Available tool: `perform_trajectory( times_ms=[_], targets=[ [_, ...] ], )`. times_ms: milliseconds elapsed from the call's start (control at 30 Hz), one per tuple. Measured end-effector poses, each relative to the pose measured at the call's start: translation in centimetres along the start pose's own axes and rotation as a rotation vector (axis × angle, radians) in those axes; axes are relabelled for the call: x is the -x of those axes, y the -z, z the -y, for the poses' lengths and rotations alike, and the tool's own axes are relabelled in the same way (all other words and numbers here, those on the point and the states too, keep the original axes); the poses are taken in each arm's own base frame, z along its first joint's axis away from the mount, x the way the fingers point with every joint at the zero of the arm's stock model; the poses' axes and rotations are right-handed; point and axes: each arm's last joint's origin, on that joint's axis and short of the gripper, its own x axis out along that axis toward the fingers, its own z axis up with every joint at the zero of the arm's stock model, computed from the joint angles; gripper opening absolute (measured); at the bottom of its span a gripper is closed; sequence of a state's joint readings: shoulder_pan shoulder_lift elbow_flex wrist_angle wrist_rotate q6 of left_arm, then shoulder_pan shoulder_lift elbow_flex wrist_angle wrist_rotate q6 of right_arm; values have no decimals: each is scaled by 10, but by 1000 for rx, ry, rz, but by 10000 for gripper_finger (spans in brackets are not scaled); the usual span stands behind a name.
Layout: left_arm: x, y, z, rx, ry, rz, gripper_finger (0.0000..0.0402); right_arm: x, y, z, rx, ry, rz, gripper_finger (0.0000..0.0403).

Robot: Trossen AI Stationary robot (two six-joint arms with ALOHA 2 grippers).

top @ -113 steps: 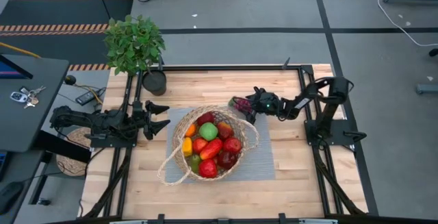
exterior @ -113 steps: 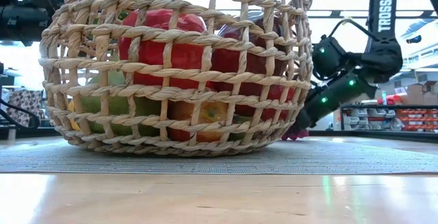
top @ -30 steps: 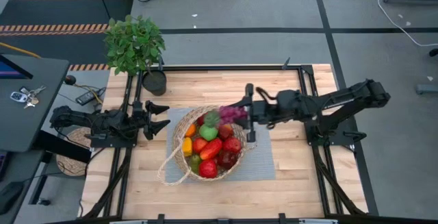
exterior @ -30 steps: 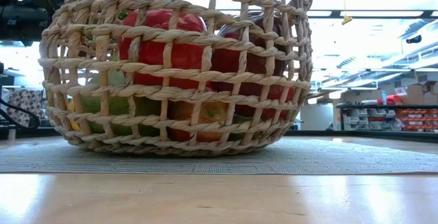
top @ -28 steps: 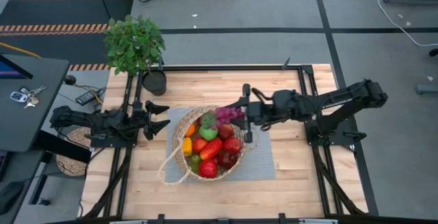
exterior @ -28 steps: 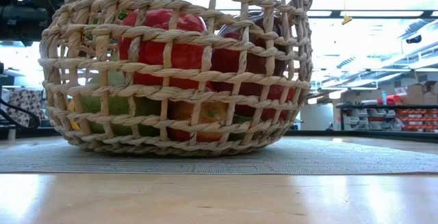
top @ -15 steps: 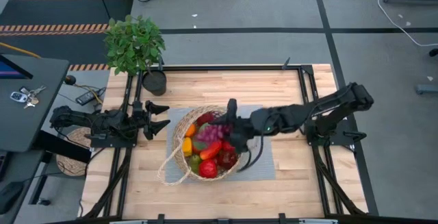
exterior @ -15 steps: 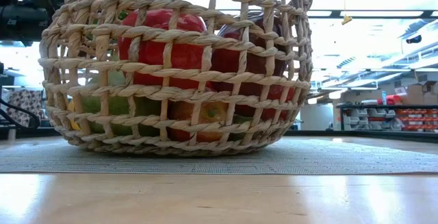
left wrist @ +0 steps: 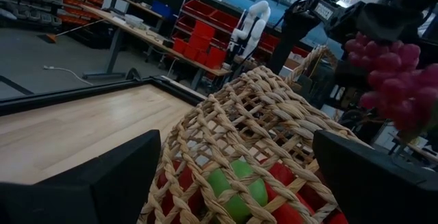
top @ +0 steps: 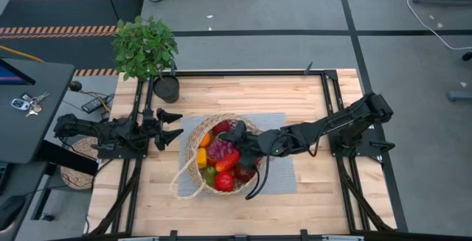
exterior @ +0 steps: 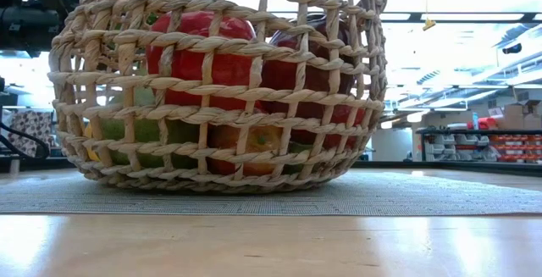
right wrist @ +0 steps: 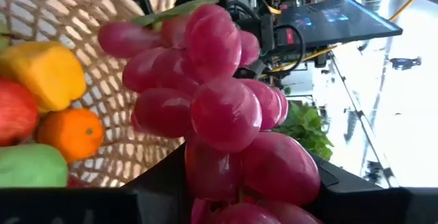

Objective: Build produce basket
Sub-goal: Put the red grapes into the brown basket, then return to Home Position

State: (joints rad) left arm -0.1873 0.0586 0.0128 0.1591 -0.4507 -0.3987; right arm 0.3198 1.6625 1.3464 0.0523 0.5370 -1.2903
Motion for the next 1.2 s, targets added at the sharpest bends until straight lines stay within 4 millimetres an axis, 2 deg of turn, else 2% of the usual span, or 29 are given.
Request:
perform_trajectory(
  times_ms=[167,267,500,700,800,900,1067,1200],
  targets=[
    [0,0,0,-1,0,-2,389,-5,-2,-7,-71,-25,18,167],
    [0,0,0,0,-1,-1,389,-8,-1,-13,-99,-59,-7,185],
    [0,0,0,0,0,0,389,-7,-3,-15,-181,-57,-27,275],
    [0,0,0,0,-1,0,389,1,-10,-2,-131,141,-201,337],
    [0,0,0,0,-1,0,389,13,-8,11,-171,179,-221,344],
    [0,0,0,0,-1,0,389,37,2,31,-316,170,-156,345],
    [0,0,0,0,-1,0,389,82,38,61,-632,4,74,345],
    [0,0,0,0,0,0,389,115,65,69,-821,-99,243,345]
  ],
)
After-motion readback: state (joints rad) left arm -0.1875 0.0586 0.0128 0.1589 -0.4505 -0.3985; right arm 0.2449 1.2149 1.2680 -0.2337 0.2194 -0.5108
